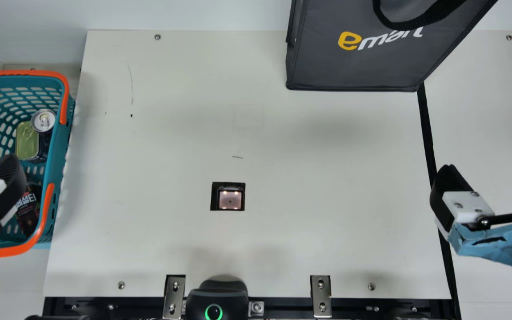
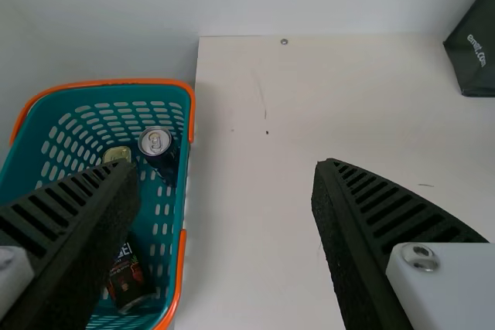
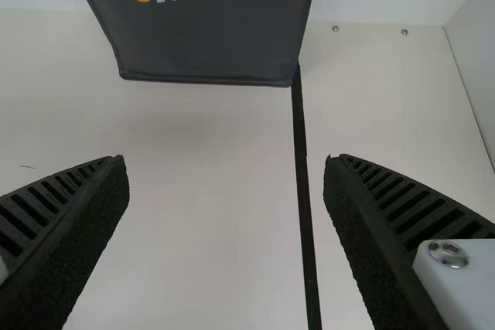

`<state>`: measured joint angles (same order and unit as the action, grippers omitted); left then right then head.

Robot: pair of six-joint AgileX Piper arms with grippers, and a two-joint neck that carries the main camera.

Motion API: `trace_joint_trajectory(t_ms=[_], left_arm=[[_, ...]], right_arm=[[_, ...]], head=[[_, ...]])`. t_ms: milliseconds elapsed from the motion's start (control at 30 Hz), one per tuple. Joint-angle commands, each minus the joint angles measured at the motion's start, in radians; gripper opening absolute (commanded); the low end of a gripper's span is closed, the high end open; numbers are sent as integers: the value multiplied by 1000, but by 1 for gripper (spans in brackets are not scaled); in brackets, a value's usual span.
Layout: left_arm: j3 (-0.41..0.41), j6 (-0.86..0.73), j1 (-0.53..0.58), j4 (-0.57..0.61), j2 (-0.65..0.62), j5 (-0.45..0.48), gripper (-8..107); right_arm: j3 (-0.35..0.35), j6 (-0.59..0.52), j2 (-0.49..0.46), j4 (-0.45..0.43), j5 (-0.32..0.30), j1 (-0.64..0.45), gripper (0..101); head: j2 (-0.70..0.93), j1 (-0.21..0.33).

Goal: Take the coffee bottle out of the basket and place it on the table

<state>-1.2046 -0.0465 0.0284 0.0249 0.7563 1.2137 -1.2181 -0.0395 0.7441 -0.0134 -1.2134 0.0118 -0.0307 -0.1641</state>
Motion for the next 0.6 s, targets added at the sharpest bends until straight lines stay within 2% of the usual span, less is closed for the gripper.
trace_joint_trajectory(t_ms=[0, 467, 567], left_arm=[[0, 0, 0, 0, 0, 0, 90], [0, 0, 0, 0, 0, 0, 90], [0, 0, 0, 0, 0, 0, 90]], right_arm=[[0, 0, 0, 0, 0, 0, 91], [0, 0, 0, 0, 0, 0, 91], [0, 0, 0, 0, 0, 0, 91]], head=[[26, 26], [352, 26], [352, 26]])
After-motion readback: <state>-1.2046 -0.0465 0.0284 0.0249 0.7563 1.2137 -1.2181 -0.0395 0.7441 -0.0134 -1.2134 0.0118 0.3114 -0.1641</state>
